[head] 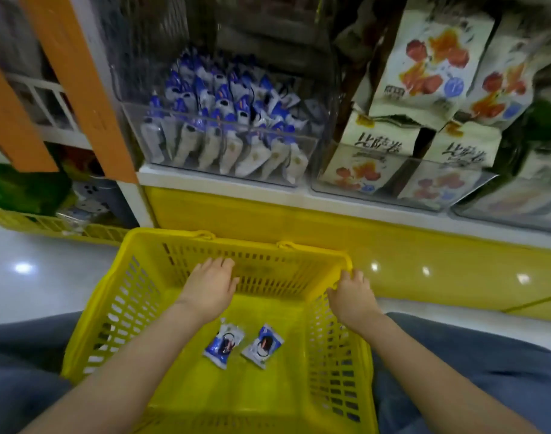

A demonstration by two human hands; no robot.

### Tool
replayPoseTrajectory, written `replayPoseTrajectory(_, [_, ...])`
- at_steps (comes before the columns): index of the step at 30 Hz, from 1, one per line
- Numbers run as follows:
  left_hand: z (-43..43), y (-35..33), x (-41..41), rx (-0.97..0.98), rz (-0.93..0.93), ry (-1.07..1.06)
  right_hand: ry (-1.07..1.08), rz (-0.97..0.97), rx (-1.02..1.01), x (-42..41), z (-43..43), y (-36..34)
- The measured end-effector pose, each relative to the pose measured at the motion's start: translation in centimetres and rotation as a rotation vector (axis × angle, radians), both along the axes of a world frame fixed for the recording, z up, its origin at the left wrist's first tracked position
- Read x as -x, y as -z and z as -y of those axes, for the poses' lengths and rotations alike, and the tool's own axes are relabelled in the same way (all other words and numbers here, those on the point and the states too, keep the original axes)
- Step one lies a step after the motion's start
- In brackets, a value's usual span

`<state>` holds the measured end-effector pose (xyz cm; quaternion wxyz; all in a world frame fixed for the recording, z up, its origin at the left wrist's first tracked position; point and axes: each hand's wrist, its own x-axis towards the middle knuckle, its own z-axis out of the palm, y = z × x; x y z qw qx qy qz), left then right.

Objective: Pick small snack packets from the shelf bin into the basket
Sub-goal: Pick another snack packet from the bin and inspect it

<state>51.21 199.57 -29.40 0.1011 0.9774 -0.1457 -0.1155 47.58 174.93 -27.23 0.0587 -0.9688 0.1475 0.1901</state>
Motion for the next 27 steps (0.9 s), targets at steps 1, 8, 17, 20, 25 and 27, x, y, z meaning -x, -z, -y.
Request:
replayPoseTrajectory(1, [-0.2, -2.0, -0.4, 0.022, 0.059, 0.011, -0.061, -0.021, 0.031, -0.1, -0.1, -1.0])
replayPoseTrajectory(8, [-3.9, -14.8, -2.1, 0.236, 0.439, 0.019, -0.438, 0.253, -0.176, -2.4, -3.9, -10.9])
replayPoseTrajectory(17, [-7.8, -20.9, -6.1, 0.302, 0.635, 0.027, -0.629, 0.663, -0.449, -11.0, -13.6, -22.6])
replayPoseTrajectory(20, [-8.5, -20.0, -7.8, 0.272, 0.595, 0.047, -0.523, 0.691, -0.502, -16.2, -15.8, -22.9])
replayPoseTrajectory(25, [-9.6, -18.9, -9.5, 0.173, 0.684, 0.197, -0.481, 0.653, -0.403, -25.0, -18.0, -21.4])
replayPoseTrajectory(27, [-10.0, -18.9, -9.7, 0.181, 0.727, 0.228, -0.472, 0.588, -0.331, -28.0, -18.7, -20.6])
